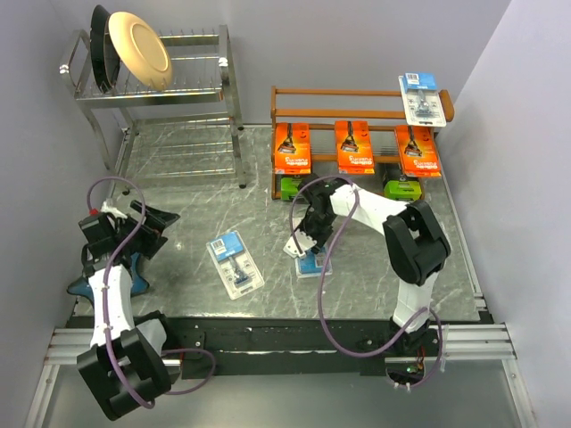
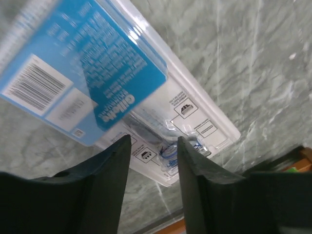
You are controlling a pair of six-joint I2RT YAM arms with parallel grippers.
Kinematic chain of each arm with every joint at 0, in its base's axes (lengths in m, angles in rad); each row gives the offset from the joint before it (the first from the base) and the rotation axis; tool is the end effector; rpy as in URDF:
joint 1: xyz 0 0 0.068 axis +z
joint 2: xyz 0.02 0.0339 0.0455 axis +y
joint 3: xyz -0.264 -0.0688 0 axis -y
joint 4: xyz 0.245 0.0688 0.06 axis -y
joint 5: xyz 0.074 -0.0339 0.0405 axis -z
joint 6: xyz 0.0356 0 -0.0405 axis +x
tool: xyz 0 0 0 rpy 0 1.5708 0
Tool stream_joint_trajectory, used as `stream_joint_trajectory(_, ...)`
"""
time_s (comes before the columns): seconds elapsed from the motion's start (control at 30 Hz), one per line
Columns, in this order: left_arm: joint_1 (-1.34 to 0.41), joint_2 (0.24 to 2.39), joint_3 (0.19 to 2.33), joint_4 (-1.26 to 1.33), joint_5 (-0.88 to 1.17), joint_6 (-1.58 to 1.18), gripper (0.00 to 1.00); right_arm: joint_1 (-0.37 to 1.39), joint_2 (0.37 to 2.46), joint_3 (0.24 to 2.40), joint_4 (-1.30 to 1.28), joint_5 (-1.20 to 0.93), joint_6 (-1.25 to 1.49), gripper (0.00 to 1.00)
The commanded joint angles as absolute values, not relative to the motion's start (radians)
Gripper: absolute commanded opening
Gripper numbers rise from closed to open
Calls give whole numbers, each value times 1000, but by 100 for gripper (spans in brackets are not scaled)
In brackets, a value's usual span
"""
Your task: Place and organize the shaving razors onto the shelf
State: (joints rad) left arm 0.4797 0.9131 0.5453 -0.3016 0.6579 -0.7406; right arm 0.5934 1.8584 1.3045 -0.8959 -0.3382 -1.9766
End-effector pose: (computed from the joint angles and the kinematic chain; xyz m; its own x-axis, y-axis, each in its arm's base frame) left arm 0.1776 0.0679 0.2269 -0.4469 -0.8343 -0.3228 -0.3270 0.4882 -0.8092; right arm 0.2817 0.2043 0.1820 0.8400 -0.4789 -0.2550 -0.5348 -0.8099 -0.2409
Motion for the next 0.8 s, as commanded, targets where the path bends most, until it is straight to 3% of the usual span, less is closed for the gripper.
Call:
stream_joint_trajectory(0.0,515,887,554,-310,672,-710,100,565,1908,1336,-913,-278,-2345,43)
stream_joint_trajectory(0.13,532,887,555,-316,670,-704,99,538,1916,1312,-920,-253,-2405,43)
stream_joint_trajectory(0.3,558,894,557,-325,670,-706,99,529,1921,1301,-943,-245,-2419,34)
stream_joint_trajectory(0.4,560,903,564,-325,680,-709,99,551,1925,1330,-1000,-248,-2291,29)
stream_joint_trajectory(0.6,560,920,555,-281,715,-761,99,578,1884,1301,-1098,-288,-1938,34)
stream_joint_trajectory(0.77,557,933,549,-259,745,-804,99,603,1901,1322,-1193,-423,-1455,33)
